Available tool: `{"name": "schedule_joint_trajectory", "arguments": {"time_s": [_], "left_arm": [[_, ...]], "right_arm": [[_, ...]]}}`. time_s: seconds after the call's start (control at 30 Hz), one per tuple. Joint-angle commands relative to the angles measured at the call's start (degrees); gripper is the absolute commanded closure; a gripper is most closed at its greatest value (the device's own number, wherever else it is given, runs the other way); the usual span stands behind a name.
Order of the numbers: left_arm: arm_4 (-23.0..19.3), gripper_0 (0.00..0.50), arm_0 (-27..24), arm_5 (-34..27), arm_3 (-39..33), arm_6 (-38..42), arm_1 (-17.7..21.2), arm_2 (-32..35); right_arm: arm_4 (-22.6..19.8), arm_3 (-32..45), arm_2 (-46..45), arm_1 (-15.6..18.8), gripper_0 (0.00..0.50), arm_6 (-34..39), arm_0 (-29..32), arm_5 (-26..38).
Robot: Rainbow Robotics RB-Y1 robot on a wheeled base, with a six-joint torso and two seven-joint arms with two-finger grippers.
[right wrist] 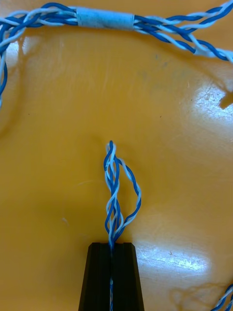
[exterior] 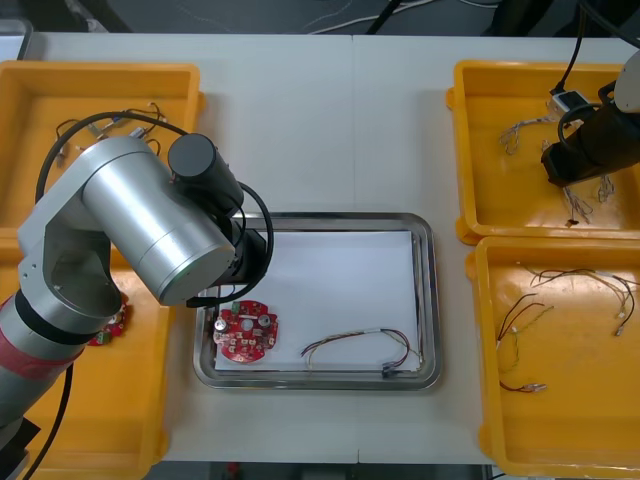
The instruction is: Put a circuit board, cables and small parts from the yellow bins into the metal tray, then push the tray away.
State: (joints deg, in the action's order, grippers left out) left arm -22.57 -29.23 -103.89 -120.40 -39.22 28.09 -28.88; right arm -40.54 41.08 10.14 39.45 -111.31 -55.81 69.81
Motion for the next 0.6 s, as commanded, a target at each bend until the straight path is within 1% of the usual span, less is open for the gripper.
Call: {"name": "schedule_joint_trajectory", "arguments": {"time_s": [0.03, 0.17, 0.37, 0.6], "left_arm": [[0.59, 0.5, 1.46, 2.2, -1.33, -3.14, -0.67, -1.0], [0.59, 0.5, 1.37, 5.62, 1.31, -3.93, -0.67, -1.27], [2.0, 0.5, 1.37, 9.93, 5.0, -4.81, -0.67, -2.58], [2.26, 0.5, 1.37, 10.63, 6.41, -5.51, -0.67, -3.11]], "right_arm": [[-0.59, 1.11, 0.32, 0.45, 0.5, -1.72, -2.02, -0.47], [-0.94, 2.95, 0.24, 1.33, 0.5, -2.07, -2.02, 0.32], [-1.38, 6.38, -1.43, 2.74, 0.5, -2.16, -2.02, 4.37], [-2.26, 8.58, -4.42, 4.14, 0.5, -3.04, -2.02, 8.5]]}}
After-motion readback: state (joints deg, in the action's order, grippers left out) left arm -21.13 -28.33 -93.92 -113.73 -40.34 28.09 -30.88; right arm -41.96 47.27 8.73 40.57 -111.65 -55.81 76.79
